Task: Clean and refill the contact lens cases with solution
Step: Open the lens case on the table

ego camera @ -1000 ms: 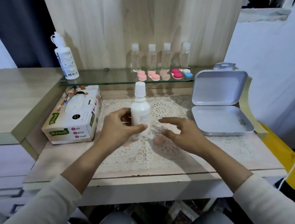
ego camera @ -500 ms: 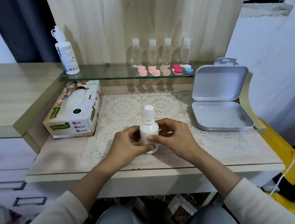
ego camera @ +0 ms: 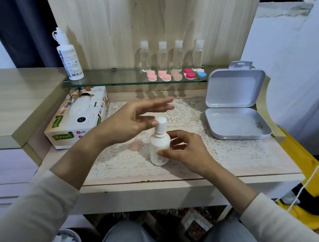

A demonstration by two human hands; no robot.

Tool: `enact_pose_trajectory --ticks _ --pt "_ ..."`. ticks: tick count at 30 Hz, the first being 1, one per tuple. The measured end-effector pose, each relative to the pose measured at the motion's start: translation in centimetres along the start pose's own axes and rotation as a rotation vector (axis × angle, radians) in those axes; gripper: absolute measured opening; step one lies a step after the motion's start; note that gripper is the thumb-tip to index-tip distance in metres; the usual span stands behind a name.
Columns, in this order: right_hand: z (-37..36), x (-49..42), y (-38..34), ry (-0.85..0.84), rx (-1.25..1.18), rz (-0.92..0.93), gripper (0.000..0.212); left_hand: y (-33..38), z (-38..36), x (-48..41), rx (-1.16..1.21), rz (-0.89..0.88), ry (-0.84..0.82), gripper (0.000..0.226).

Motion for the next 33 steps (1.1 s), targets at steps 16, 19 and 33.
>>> enact_pose_trajectory --ticks 16,19,33 --pt "-1.0 -0.1 0.8 -0.063 -0.041 -0.032 0.049 -0.8 0.1 0.2 -0.082 0.019 0.134 0.037" --pt "-1.1 -0.2 0.9 -0.062 -0.052 -0.035 0.05 -0.7 0.2 0.7 -0.009 0.012 0.031 0.043" --pt "-1.0 0.0 0.6 -0.077 -0.04 -0.017 0.047 0.0 0.9 0.0 -0.272 -0.045 0.208 0.021"
Point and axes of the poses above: each hand's wrist, its own x-axis away from the middle knuckle, its own z-axis out of the back of the hand, y = z × x, the point moved 6 cm from there along -x, towards the middle knuckle, and after that the axes turned 14 degrees about -z, right-handed, at the moved point
